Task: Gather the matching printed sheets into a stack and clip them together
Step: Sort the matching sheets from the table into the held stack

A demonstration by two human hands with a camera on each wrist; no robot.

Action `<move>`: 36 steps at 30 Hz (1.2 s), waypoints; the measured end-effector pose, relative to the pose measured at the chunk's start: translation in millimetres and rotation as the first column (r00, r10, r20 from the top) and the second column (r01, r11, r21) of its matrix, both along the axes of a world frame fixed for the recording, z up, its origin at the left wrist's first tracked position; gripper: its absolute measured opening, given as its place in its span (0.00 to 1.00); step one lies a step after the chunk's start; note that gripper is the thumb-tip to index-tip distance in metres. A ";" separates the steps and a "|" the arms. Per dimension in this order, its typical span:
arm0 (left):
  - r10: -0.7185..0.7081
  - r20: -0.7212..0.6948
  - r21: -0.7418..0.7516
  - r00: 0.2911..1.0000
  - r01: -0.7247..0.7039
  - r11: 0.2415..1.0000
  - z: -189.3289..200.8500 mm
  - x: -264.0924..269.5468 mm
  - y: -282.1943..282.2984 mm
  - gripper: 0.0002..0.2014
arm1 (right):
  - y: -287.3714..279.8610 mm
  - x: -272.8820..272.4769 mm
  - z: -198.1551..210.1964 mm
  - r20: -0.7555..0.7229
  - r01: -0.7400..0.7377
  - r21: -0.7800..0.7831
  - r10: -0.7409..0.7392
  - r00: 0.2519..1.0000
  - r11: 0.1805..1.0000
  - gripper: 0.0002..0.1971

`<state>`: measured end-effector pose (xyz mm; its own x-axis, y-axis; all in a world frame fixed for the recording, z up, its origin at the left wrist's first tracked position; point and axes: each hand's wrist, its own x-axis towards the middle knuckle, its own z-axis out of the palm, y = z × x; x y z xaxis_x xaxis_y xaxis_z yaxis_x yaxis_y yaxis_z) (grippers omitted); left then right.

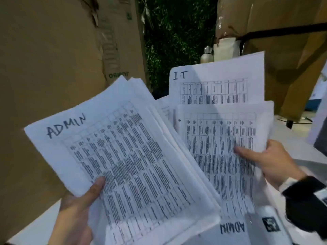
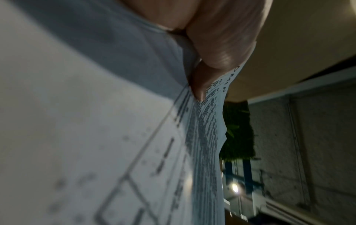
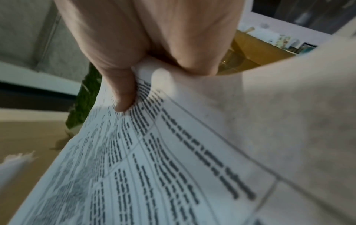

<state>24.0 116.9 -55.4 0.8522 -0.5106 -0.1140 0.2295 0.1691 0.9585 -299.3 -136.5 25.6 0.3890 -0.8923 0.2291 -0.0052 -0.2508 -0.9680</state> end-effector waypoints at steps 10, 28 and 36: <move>-0.294 0.192 -0.107 0.936 0.318 0.942 81.5 -94.9 -74.5 0.09 | 38.6 -20.7 -12.8 0.254 -0.058 0.148 0.018 0.967 0.987 0.22; -0.313 0.556 -0.160 0.770 0.469 0.869 110.9 -126.9 -89.8 0.45 | 64.9 -58.1 35.6 0.136 -0.048 -0.077 0.058 0.989 0.996 0.38; -0.476 0.469 -0.144 0.744 0.596 0.790 108.2 -124.7 -85.3 0.41 | 79.6 -54.3 35.9 0.047 -0.063 -0.007 0.063 0.997 0.998 0.09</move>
